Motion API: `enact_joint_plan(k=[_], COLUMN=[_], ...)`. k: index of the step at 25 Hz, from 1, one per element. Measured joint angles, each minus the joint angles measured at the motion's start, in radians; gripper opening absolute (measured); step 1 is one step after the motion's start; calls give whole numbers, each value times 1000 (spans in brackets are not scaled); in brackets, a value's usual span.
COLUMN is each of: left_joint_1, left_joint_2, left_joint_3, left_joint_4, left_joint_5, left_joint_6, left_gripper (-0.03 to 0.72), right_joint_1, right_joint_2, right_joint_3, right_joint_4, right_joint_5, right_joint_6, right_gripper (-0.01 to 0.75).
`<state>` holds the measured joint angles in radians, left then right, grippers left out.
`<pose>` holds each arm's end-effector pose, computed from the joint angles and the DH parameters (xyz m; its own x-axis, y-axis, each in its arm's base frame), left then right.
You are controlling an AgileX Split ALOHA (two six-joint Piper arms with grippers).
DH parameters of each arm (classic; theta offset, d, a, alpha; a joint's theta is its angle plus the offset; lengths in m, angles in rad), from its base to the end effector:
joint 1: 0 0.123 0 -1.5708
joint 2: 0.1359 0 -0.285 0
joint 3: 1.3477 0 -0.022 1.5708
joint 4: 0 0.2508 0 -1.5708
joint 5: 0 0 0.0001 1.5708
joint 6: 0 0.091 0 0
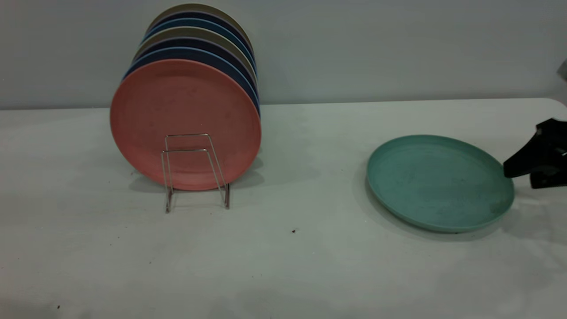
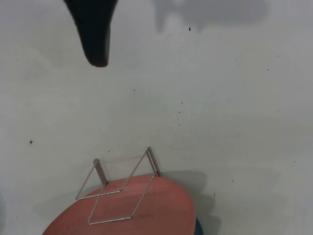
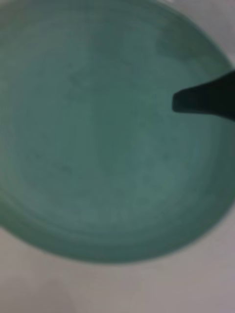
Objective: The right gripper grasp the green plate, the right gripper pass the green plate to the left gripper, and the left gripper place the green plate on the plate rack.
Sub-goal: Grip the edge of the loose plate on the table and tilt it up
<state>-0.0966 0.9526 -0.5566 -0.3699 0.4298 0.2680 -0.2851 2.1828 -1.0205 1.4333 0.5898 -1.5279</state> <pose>0.1793 -0.0312 0.2613 -0.6640 -0.0060 -0.7477 0.1622 0.9750 -0.1518 0.3618 -0.0537 0.0520 -0.8790 0.1517 -0.4521 -0.0809 0.8869 0.4549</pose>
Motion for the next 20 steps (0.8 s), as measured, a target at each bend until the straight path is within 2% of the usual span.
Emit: enact_joint_plan(k=[8,12,16,18,20], left_joint_1=[0,0,0,0,0], left_joint_2=[0,0,0,0,0], left_joint_3=[0,0,0,0,0], left_joint_4=[0,0,-3,-5,-17], left_joint_5=[1,1,1,-1,-3], left_joint_6=[0,0,0,0,0], left_gripper=[497,497,497,497,497], right_joint_1=[0,0,13,24,39], right_joint_2=[152,178,181,181,181], right_joint_3=[-129,-148,-148,-148,-148], right_joint_4=[52,71,87,108,128], right_joint_5=[18,27,27,11,-14], right_joint_6=[-4,-5,1,11,15], right_gripper=[519,472,357,261,127])
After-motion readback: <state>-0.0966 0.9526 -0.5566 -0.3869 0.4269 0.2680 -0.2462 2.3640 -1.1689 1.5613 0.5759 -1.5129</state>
